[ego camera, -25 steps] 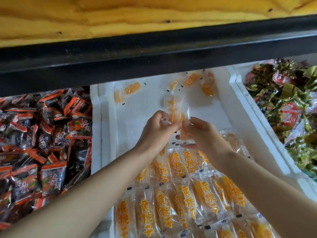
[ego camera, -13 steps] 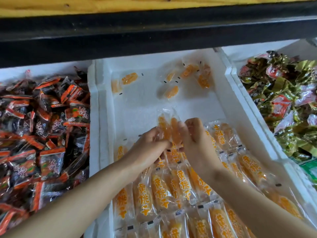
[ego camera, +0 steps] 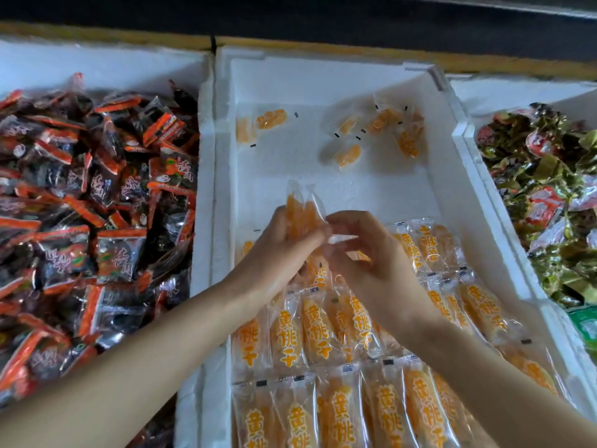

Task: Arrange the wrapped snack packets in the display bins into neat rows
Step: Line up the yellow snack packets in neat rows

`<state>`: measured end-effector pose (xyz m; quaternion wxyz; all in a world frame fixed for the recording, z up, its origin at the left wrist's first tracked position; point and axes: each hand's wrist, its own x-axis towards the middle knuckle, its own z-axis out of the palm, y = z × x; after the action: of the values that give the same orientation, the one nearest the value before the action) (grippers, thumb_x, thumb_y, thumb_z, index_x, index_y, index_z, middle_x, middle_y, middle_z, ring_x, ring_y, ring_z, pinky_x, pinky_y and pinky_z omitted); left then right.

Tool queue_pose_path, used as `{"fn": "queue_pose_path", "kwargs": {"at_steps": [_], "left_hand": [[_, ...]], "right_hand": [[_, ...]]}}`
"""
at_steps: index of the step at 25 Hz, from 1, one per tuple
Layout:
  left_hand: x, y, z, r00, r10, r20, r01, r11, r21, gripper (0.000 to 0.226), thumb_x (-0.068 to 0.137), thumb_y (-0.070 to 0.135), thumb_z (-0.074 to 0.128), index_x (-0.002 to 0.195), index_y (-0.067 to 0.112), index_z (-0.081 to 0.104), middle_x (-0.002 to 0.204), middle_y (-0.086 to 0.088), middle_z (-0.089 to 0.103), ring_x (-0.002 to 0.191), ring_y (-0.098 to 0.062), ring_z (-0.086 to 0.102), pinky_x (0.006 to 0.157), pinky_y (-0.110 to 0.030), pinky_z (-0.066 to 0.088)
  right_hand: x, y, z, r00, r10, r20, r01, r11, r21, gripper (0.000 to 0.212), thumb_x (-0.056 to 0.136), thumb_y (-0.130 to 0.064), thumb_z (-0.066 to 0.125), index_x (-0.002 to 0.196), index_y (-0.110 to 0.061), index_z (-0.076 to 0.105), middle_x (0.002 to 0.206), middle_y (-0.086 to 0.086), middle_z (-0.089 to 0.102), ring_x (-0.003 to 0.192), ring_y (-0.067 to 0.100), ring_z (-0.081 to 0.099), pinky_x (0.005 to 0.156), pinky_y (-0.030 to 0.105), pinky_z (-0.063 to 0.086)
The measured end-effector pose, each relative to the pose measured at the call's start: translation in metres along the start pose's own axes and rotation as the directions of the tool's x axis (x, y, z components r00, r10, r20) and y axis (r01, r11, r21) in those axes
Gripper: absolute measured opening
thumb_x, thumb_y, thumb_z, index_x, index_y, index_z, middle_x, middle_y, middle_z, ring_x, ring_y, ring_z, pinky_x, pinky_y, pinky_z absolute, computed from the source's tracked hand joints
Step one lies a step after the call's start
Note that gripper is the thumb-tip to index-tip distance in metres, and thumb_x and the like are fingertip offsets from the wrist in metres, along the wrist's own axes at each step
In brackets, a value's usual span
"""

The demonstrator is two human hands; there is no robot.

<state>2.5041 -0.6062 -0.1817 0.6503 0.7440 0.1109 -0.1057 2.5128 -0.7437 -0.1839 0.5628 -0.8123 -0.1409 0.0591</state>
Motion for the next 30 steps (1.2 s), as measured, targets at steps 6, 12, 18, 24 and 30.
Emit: {"fn": "queue_pose_path", "kwargs": {"at_steps": [6,12,18,24,30], "left_hand": [[0.014,-0.003,-0.003,0.989,0.019,-0.149,-0.022,1.000,-0.017,0.011,0.094,0.041,0.051,0.101,0.033,0.048,0.074,0.010,0.056,0.043,0.005,0.048,0.051,-0.017,0.039],[0.030,-0.002,-0.003,0.985,0.024,-0.174,-0.035,0.998,-0.061,0.011,0.094,0.035,0.052,0.102,0.031,0.046,0.073,0.007,0.051,0.055,-0.007,0.048,0.044,-0.012,0.038],[0.051,0.000,-0.011,0.978,0.030,-0.207,-0.048,0.995,-0.082,0.014,0.094,0.031,0.053,0.105,0.028,0.046,0.075,0.007,0.053,0.056,-0.007,0.047,0.042,-0.010,0.035],[0.053,0.005,-0.018,0.975,0.025,-0.220,-0.046,0.995,-0.091,0.008,0.092,0.034,0.054,0.097,0.036,0.047,0.069,0.012,0.051,0.054,-0.002,0.048,0.046,-0.010,0.038],[0.051,0.011,-0.017,0.978,0.008,-0.209,-0.023,0.997,-0.068,0.011,0.092,0.034,0.053,0.102,0.034,0.047,0.073,0.009,0.050,0.059,-0.008,0.046,0.048,-0.011,0.040]], "right_hand": [[0.046,0.024,-0.021,0.992,-0.091,0.087,0.114,0.937,-0.329,0.031,0.094,-0.007,0.049,0.113,-0.031,0.055,0.116,-0.011,0.060,0.091,-0.002,0.058,0.078,0.007,0.046],[0.134,0.066,-0.025,0.990,0.064,0.128,0.063,0.608,-0.791,0.059,0.093,-0.008,0.048,0.146,-0.018,0.023,0.153,0.004,0.019,0.136,0.026,0.027,0.109,0.037,0.028],[0.181,0.080,-0.015,0.955,0.260,0.139,0.000,0.470,-0.883,0.068,0.099,-0.019,0.040,0.150,-0.020,-0.005,0.158,0.000,-0.015,0.144,0.035,-0.004,0.116,0.044,0.010],[0.163,0.081,-0.014,0.986,0.048,0.161,0.115,0.508,-0.853,0.046,0.094,-0.020,0.046,0.137,-0.011,0.035,0.145,0.005,0.032,0.124,0.033,0.036,0.101,0.040,0.034],[0.143,0.085,-0.027,0.963,-0.187,0.196,0.270,0.611,-0.744,0.040,0.091,-0.004,0.047,0.128,-0.019,0.043,0.118,0.003,0.056,0.107,0.029,0.050,0.091,0.040,0.041]]}}
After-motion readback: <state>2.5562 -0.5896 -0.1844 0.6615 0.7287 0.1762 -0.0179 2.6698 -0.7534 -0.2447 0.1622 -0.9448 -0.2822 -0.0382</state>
